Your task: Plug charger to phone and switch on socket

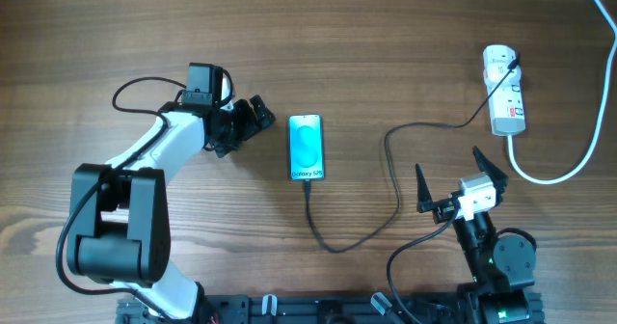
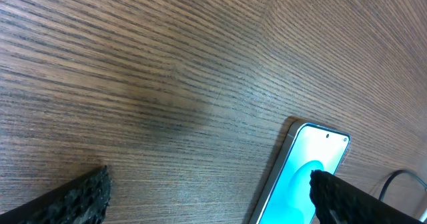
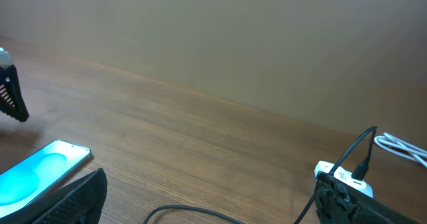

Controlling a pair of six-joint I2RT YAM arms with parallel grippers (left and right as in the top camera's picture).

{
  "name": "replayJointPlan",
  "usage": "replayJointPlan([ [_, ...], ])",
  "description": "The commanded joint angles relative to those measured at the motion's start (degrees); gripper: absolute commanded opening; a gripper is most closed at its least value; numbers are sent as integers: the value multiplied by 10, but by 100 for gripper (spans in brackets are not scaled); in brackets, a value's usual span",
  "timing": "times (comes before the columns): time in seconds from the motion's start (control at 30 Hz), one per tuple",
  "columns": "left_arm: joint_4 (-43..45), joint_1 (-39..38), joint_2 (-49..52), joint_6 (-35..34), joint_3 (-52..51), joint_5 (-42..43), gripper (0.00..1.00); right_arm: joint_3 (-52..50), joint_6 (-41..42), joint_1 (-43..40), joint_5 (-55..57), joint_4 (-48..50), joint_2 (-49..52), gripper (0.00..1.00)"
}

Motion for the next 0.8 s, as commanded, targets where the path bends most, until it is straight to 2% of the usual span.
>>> replayJointPlan([
  [0.0, -7, 1, -4, 1, -11, -19, 100, -1, 8, 3, 8, 2, -8, 100],
  [0.3, -7, 1, -242, 1, -11, -19, 100, -1, 8, 3, 8, 2, -8, 100],
  [0.53, -20, 1, -280, 3, -12, -19, 100, -1, 8, 3, 8, 2, -8, 100],
  [0.63, -58, 1, -281, 7, -12, -48, 100, -1, 7, 3, 8, 2, -8, 100],
  [0.77, -55, 1, -282, 123, -23, -53, 100, -1, 7, 3, 8, 2, -8, 100],
])
